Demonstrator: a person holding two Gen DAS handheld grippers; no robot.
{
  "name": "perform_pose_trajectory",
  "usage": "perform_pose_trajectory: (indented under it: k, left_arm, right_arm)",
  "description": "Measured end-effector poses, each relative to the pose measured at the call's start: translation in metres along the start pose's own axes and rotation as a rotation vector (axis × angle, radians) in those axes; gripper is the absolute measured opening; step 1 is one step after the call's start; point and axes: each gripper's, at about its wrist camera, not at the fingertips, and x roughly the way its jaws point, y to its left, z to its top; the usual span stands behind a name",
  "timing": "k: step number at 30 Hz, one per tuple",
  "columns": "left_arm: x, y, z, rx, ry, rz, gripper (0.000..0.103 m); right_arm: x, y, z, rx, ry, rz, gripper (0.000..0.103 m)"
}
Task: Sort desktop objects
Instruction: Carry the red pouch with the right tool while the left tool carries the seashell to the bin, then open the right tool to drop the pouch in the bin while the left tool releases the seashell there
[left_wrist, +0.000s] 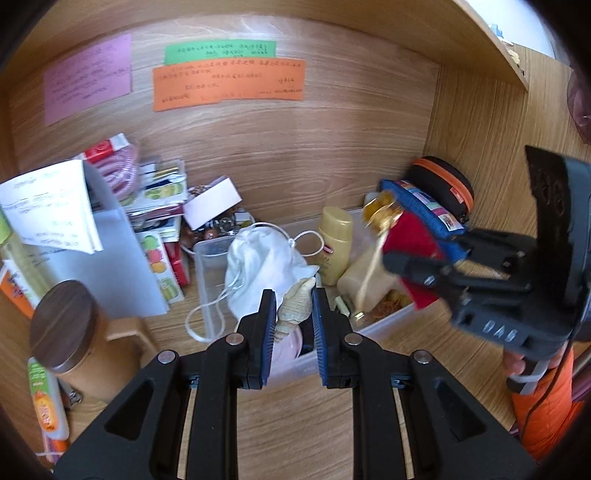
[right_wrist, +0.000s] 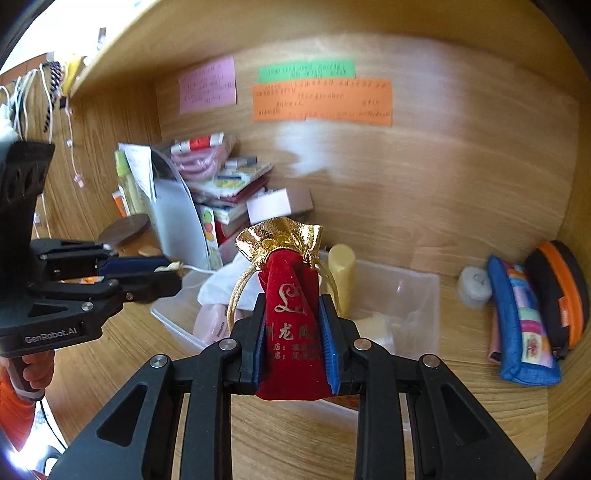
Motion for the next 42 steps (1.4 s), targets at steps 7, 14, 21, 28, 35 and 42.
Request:
perform_pose_trajectory:
  k: [7, 14, 21, 28, 35, 42]
  left_arm:
    - [0.029, -0.004, 0.004, 0.008, 0.034, -0.032, 0.019]
    - [0.057, -0.004, 0.003, 0.001, 0.07, -0.066, 0.019]
    - [0.07, -0.002, -0.003, 0.004, 0.102, -0.076, 0.019]
    - [0.08, 0.003, -0.004, -0.013, 0.131, -0.078, 0.019]
    - [0.082, 0.001, -0.005, -0.018, 0.133, -0.073, 0.019]
    - [0.08, 0.006, -0.006, -0.044, 0.129, -0.086, 0.02]
  right_arm:
    - [0.027, -0.004, -0.012, 0.003, 0.067, 0.007, 0.023]
    - [0.04, -0.008, -0.018, 0.005, 0.106, 0.005, 0.025]
    - [0.045, -0.007, -0.021, 0.004, 0.123, 0.008, 0.028]
    - [0.051, -0.005, -0.023, -0.006, 0.132, -0.003, 0.031]
    - [0.054, -0.007, -0.024, 0.0, 0.107, -0.044, 0.038]
    - [0.054, -0.009, -0.023, 0.0, 0.091, -0.089, 0.053]
